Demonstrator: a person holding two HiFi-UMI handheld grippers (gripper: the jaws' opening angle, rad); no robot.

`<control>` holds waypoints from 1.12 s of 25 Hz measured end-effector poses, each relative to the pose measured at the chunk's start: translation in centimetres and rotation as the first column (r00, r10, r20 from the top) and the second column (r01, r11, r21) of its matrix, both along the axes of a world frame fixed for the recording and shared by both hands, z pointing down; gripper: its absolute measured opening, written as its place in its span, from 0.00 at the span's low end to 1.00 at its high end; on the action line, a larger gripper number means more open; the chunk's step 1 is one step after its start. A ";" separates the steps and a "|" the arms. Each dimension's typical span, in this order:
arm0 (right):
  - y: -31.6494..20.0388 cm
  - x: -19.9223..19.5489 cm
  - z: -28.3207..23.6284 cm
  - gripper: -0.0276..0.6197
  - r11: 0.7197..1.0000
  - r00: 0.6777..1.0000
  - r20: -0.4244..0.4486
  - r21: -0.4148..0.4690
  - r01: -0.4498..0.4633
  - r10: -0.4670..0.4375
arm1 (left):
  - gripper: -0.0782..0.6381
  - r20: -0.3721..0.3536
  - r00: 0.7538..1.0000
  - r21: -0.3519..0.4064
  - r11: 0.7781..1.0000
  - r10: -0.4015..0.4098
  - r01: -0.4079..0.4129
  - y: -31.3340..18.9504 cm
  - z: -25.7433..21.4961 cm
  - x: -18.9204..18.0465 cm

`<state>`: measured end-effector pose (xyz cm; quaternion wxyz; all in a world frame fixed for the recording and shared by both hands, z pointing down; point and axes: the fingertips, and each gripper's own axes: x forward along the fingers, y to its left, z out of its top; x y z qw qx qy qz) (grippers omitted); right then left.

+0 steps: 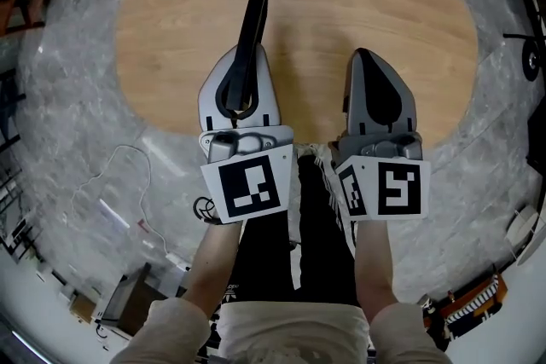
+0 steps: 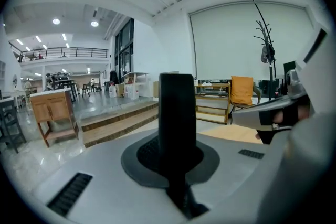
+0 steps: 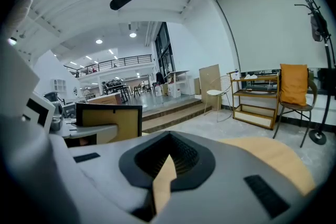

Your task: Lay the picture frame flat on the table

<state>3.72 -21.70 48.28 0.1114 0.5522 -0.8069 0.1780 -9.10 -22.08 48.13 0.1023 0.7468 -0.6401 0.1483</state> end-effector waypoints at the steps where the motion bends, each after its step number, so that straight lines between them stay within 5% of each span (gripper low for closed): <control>1: 0.1 0.0 0.2 0.05 1.000 1.000 -0.001 -0.004 0.002 -0.002 | 0.14 -0.020 1.000 -0.012 1.000 -0.008 0.007 0.2 0.3 0.0; 14: 0.4 0.6 0.3 0.05 1.000 1.000 -0.002 -0.010 0.006 -0.006 | 0.14 0.035 0.999 -0.071 0.997 0.032 -0.029 0.3 2.0 1.0; 20: 0.6 0.9 0.7 0.05 1.000 1.000 -0.004 -0.018 0.023 -0.023 | 0.14 0.241 0.960 -0.141 0.984 0.141 -0.109 -0.1 4.1 1.8; 24: 1.0 1.6 1.0 0.05 0.999 1.000 0.016 -0.025 0.024 -0.023 | 0.14 0.416 0.879 -0.188 0.968 0.233 -0.168 -0.5 6.3 2.9; 28: 1.5 2.3 1.5 0.05 0.999 1.000 -0.003 -0.036 0.023 -0.023 | 0.14 0.648 0.676 -0.251 0.937 0.350 -0.244 -1.3 8.9 4.2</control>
